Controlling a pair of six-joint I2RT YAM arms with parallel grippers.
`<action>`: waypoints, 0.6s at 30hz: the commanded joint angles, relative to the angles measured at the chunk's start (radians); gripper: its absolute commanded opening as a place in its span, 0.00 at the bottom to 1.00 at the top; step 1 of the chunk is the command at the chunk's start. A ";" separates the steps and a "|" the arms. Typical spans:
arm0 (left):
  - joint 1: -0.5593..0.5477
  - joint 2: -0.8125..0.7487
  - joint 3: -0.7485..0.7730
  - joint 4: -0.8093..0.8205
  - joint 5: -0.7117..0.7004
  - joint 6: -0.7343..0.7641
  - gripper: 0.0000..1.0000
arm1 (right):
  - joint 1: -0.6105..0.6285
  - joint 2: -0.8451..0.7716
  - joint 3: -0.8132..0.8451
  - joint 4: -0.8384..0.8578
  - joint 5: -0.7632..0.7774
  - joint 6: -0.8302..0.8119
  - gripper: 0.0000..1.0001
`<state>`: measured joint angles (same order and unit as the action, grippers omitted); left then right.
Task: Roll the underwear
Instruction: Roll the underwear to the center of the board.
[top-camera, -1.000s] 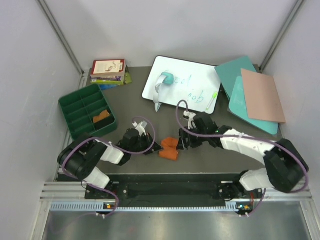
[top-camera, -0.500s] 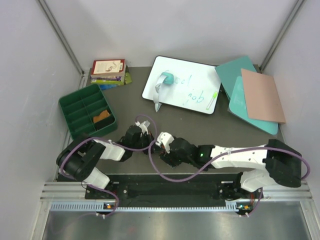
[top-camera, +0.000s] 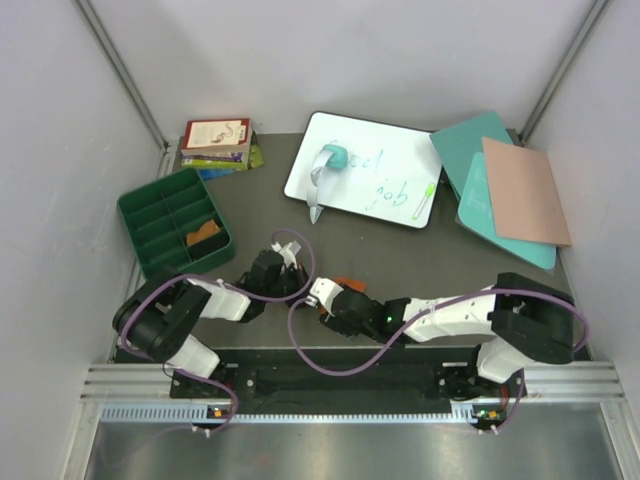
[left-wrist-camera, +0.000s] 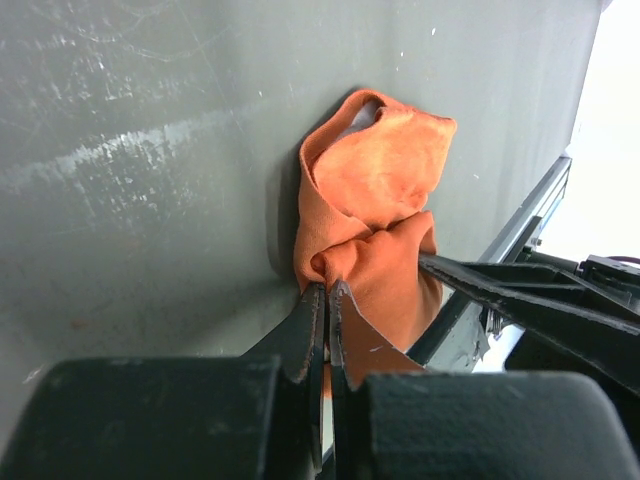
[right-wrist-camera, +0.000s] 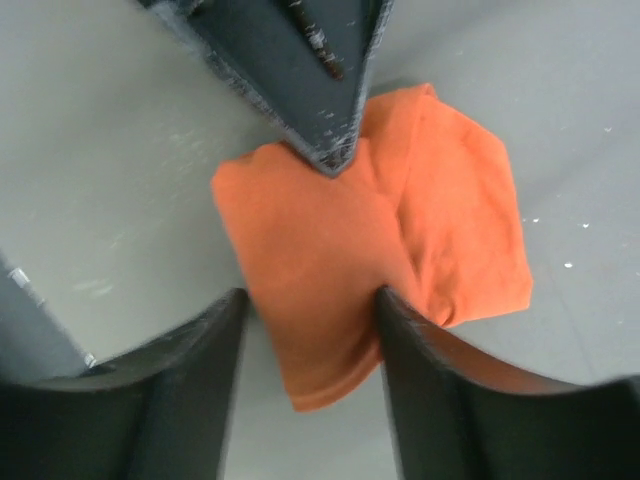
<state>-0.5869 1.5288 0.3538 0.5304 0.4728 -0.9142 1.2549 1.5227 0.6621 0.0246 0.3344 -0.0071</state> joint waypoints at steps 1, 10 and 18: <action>-0.007 0.005 0.004 -0.043 0.035 0.028 0.00 | 0.009 0.083 0.002 -0.002 0.017 -0.001 0.44; 0.002 -0.161 0.007 -0.182 -0.014 0.049 0.37 | -0.046 0.036 0.063 -0.193 -0.223 0.088 0.00; 0.002 -0.442 -0.053 -0.351 -0.158 0.063 0.40 | -0.239 0.057 0.183 -0.318 -0.624 0.131 0.00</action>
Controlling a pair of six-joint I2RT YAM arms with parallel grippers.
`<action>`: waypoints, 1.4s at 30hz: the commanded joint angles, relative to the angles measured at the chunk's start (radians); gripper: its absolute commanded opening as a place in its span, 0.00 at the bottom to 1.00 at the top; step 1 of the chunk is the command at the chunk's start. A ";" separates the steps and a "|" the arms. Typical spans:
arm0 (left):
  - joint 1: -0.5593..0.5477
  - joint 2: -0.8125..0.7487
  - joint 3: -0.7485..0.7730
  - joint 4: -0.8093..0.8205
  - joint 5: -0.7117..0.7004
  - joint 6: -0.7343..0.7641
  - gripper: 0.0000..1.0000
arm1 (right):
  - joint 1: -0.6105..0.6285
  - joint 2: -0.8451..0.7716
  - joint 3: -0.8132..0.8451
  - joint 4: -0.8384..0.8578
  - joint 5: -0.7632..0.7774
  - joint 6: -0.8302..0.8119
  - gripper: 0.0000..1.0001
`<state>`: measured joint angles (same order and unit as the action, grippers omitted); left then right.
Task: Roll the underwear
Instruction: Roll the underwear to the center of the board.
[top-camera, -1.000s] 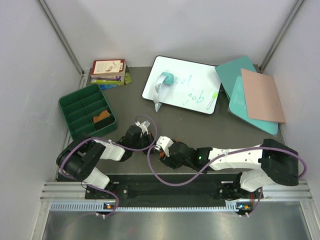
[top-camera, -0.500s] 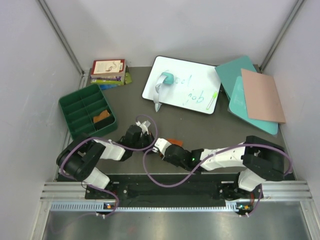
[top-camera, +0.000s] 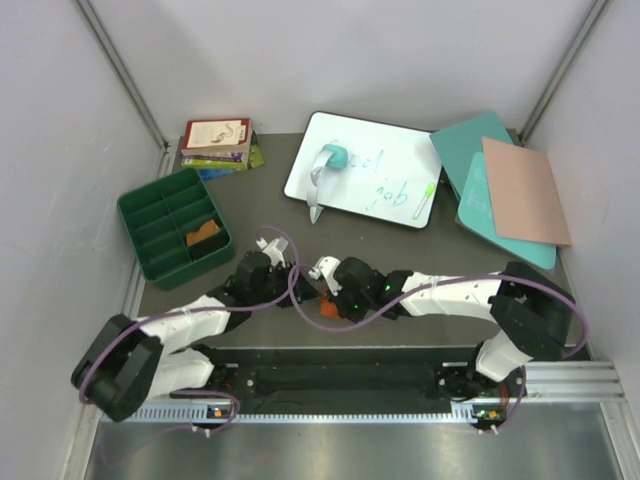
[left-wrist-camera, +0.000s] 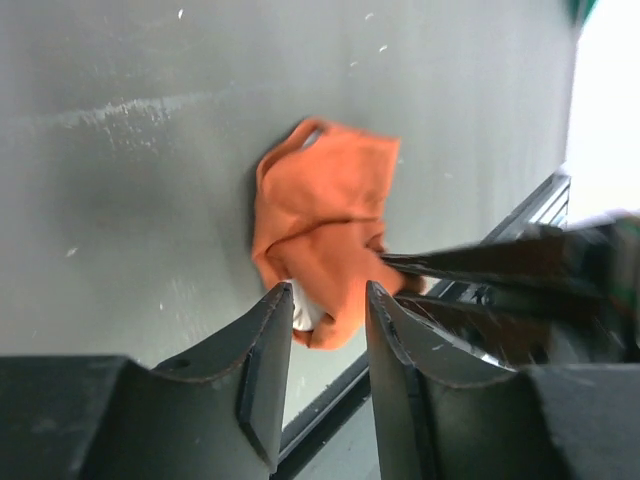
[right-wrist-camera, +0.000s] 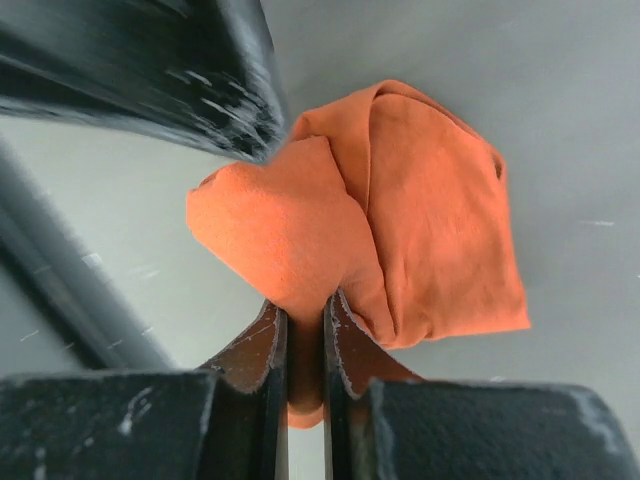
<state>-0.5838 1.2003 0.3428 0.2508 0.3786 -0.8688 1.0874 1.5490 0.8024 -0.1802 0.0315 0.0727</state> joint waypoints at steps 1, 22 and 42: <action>-0.002 -0.158 -0.062 -0.071 -0.063 0.027 0.43 | -0.095 0.043 0.052 -0.126 -0.397 0.052 0.00; -0.113 0.036 -0.091 0.309 -0.081 0.149 0.50 | -0.408 0.393 0.285 -0.219 -0.958 0.007 0.00; -0.123 0.320 0.116 0.038 -0.083 0.203 0.00 | -0.481 0.197 0.363 -0.326 -0.860 0.007 0.64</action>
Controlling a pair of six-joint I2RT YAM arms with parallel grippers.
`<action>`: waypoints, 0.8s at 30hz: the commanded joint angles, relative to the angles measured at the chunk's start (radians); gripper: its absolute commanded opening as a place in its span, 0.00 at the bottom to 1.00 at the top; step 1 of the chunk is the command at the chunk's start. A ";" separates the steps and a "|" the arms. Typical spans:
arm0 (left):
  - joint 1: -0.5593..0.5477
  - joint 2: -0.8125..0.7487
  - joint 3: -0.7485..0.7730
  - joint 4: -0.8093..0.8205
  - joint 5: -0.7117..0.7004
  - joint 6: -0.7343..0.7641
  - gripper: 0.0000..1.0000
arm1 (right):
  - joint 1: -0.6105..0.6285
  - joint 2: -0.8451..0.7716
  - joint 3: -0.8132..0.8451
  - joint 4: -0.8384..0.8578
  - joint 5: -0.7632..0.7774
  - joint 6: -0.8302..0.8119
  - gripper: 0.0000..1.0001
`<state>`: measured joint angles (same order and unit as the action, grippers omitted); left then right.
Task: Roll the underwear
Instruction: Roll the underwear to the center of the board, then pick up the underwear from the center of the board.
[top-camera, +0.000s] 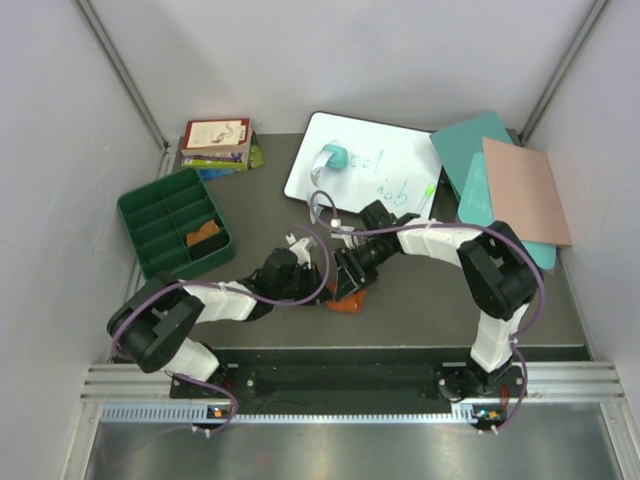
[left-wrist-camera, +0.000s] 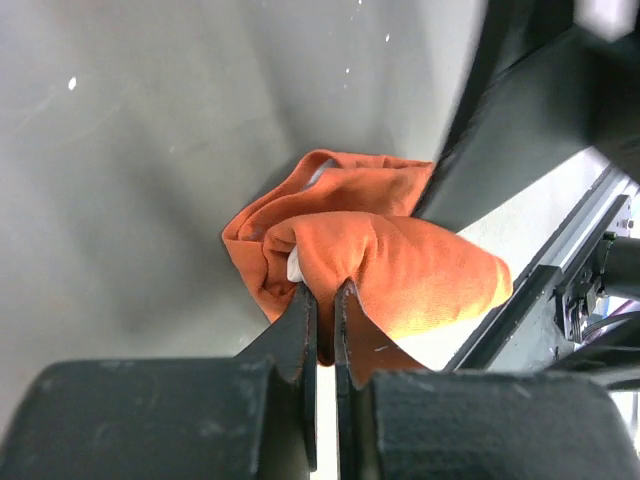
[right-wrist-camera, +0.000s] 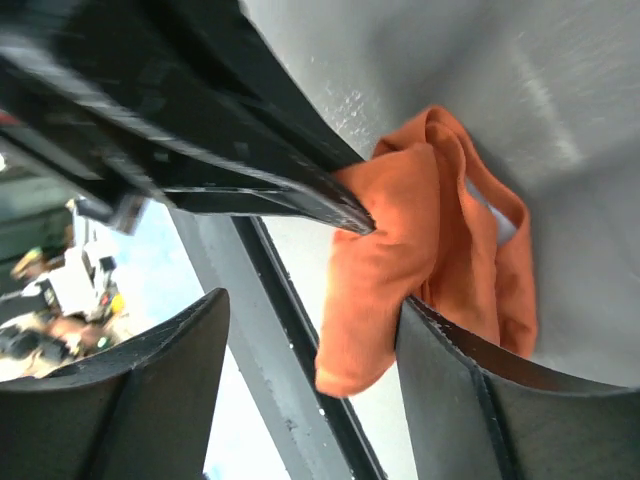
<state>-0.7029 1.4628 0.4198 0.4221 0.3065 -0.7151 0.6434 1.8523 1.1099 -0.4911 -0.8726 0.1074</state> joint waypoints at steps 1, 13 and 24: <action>-0.004 0.065 0.043 -0.135 -0.004 0.049 0.00 | -0.056 -0.113 0.053 -0.014 0.052 -0.028 0.65; -0.003 0.128 0.094 -0.171 0.025 0.057 0.00 | -0.166 -0.035 -0.058 0.127 0.112 -0.014 0.75; -0.004 0.139 0.119 -0.206 0.023 0.063 0.00 | -0.108 -0.024 -0.130 0.195 0.061 0.017 0.76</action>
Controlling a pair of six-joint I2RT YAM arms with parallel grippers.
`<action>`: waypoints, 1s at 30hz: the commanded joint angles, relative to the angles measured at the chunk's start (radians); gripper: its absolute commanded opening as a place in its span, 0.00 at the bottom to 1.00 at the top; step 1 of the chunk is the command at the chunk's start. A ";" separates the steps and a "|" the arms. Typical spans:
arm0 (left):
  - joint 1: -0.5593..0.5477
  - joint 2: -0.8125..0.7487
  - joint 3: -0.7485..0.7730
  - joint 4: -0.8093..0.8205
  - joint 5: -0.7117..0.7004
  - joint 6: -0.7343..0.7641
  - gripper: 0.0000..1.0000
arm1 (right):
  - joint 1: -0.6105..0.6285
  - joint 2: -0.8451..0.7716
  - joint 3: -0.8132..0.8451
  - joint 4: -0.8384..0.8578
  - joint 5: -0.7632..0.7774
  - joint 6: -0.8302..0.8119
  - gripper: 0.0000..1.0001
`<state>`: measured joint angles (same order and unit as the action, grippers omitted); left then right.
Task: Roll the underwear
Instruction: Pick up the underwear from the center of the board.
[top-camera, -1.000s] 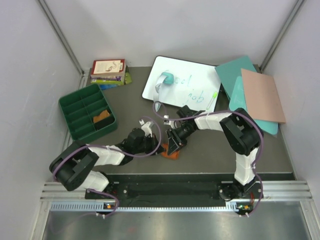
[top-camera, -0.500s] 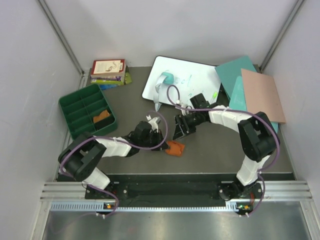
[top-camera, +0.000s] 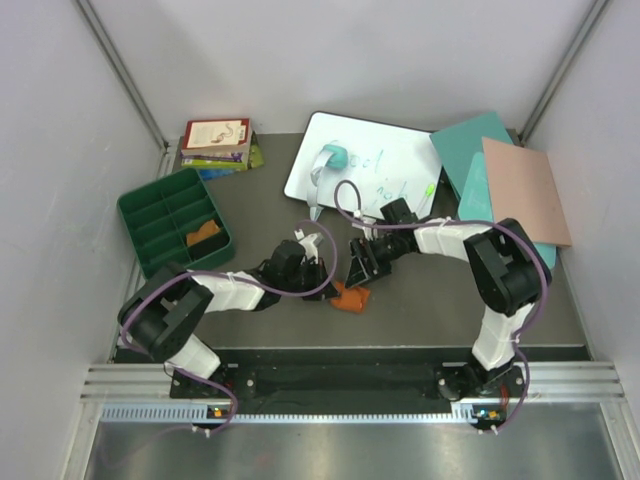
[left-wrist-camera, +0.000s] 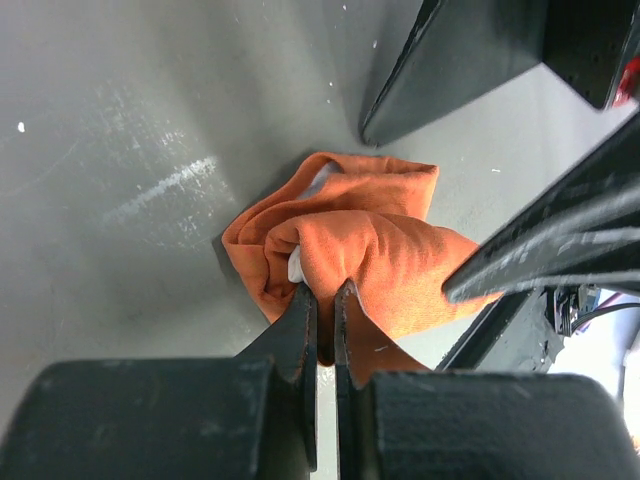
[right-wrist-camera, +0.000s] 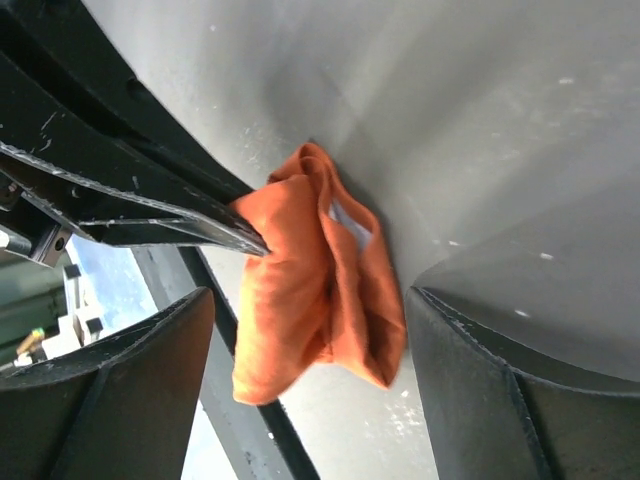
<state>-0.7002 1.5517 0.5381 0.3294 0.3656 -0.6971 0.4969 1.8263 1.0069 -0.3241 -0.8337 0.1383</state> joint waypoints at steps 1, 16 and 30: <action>-0.007 0.050 0.003 -0.113 -0.036 0.047 0.00 | 0.043 0.004 -0.022 0.023 0.024 -0.016 0.74; 0.022 -0.106 0.091 -0.222 -0.175 0.036 0.60 | 0.074 -0.047 0.018 -0.026 0.037 0.043 0.00; 0.208 -0.691 0.080 -0.233 -0.211 -0.013 0.73 | 0.042 -0.370 -0.050 0.613 0.123 0.747 0.00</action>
<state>-0.4992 0.9600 0.6579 0.0212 0.1207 -0.6601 0.5423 1.5345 0.9993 -0.0906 -0.7330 0.5774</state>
